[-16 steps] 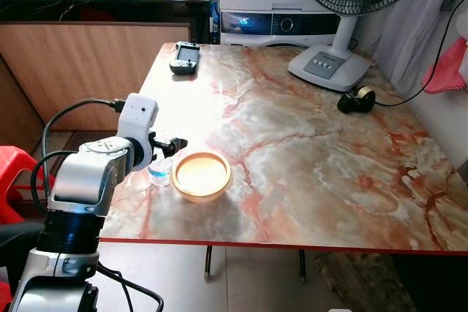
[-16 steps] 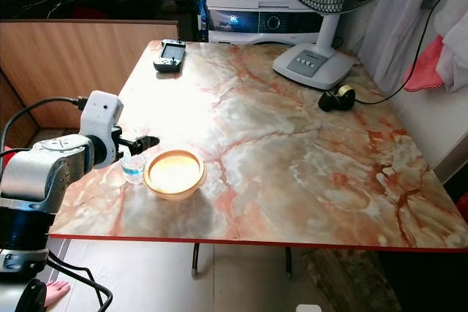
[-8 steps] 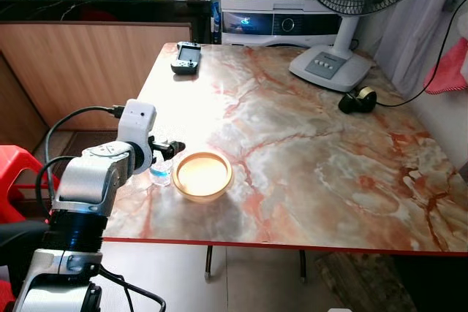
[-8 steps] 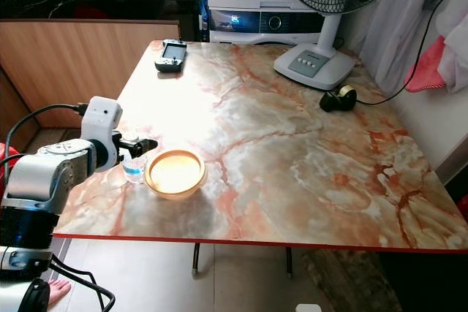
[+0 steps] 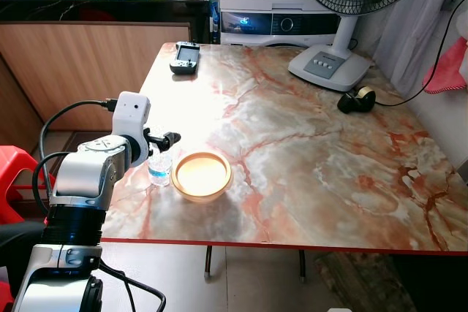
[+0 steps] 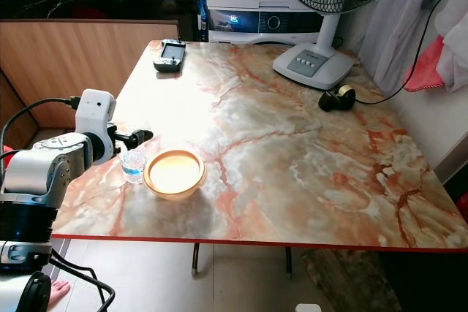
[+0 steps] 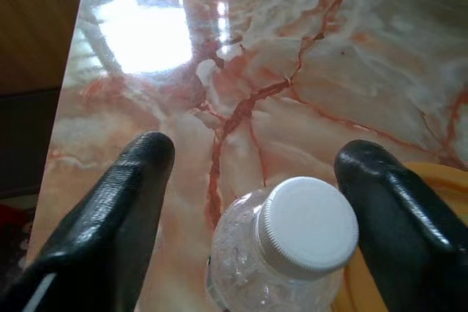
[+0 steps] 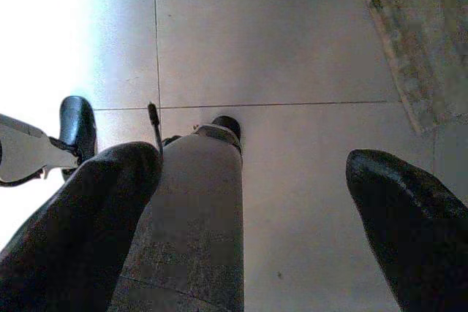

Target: Restocking fridge

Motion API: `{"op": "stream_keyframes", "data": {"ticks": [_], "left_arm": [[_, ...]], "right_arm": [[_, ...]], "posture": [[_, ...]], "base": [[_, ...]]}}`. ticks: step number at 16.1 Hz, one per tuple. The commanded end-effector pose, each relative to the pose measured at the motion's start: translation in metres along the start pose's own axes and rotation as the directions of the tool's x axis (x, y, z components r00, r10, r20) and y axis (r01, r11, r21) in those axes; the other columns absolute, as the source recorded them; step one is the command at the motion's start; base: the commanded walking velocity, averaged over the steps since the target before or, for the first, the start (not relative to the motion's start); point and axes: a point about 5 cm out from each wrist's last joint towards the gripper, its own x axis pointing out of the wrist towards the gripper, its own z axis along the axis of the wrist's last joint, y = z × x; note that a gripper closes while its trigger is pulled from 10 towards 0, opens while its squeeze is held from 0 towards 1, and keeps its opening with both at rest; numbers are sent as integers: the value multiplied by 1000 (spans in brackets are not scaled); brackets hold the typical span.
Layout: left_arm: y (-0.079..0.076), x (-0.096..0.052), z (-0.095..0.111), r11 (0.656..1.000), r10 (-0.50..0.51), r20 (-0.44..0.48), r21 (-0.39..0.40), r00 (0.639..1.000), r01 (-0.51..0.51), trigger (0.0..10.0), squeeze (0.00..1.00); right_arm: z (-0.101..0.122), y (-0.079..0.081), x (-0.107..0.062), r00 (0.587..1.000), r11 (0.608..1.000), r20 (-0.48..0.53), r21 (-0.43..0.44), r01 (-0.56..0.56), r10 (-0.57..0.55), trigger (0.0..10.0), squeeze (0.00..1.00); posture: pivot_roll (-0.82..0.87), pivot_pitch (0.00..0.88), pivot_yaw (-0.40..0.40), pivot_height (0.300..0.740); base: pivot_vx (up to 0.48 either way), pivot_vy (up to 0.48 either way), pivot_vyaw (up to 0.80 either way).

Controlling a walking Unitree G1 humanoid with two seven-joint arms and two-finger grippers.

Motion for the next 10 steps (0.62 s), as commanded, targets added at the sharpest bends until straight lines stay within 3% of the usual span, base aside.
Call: {"op": "stream_keyframes", "data": {"ticks": [1, 8, 9, 10], "left_arm": [[-3, 2, 0, 1000, -17, -10, 5, 1000, 17, 10000, 0], [-4, 5, -5, 1000, -15, -26, 26, 1000, 16, 10000, 0], [-4, 5, -5, 999, -17, -27, 29, 999, 18, 6039, 0], [-4, 5, -5, 999, -18, -27, 31, 999, 19, 78, 0]], "right_arm": [[0, -3, -1, 1000, 1000, -4, -2, 8, -8, 10000, 0], [-1, -2, 0, 1000, 1000, -6, -6, 4, -4, 10000, 0], [-1, -2, 0, 1000, 1000, -5, -5, 4, -4, 10000, 0], [-1, -1, 0, 1000, 1000, -5, -4, 3, -3, 10000, 0]], "posture": [[113, 0, -62, 740], [113, 0, -56, 740], [113, 0, -53, 740], [112, 0, -51, 740]], "base": [[0, 0, 0], [0, 0, 0], [0, 0, 0], [0, 0, 0]]}}
